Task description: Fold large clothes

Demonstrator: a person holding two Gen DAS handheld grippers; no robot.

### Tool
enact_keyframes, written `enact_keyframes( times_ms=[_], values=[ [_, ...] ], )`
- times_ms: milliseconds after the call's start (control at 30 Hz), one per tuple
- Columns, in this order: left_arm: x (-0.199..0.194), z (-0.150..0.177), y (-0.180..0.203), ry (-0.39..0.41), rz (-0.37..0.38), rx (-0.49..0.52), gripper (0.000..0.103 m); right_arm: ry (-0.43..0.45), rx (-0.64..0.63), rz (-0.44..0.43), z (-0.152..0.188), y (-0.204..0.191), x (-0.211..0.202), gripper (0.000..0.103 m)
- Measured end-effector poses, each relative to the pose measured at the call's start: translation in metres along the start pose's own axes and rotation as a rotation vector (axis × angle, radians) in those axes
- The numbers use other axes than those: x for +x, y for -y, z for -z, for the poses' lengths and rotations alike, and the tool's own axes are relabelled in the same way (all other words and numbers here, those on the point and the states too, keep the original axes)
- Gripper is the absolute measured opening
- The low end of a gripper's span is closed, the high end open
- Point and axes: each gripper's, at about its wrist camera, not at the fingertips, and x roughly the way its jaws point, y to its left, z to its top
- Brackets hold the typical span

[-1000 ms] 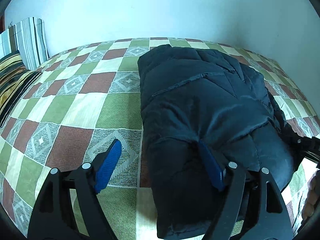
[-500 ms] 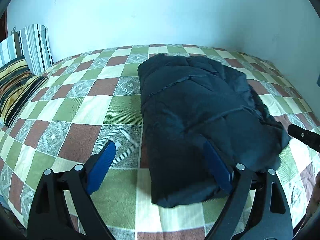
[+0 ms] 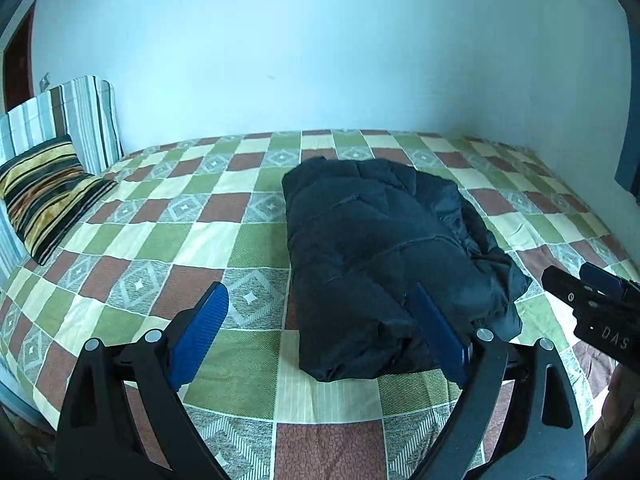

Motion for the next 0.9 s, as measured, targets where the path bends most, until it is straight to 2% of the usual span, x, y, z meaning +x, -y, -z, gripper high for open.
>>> enact_keyframes(
  times_ms=[367,900],
  values=[
    [-0.029,-0.001,0.001,0.041,0.001,-0.012,0.092,0.084,-0.050,0.033,0.002,-0.014,-0.038,0.078],
    [-0.050,0.004,0.000,0.075,0.008,-0.026,0.093,0.124,-0.059,0.031,0.007,-0.024,-0.057,0.080]
  ],
)
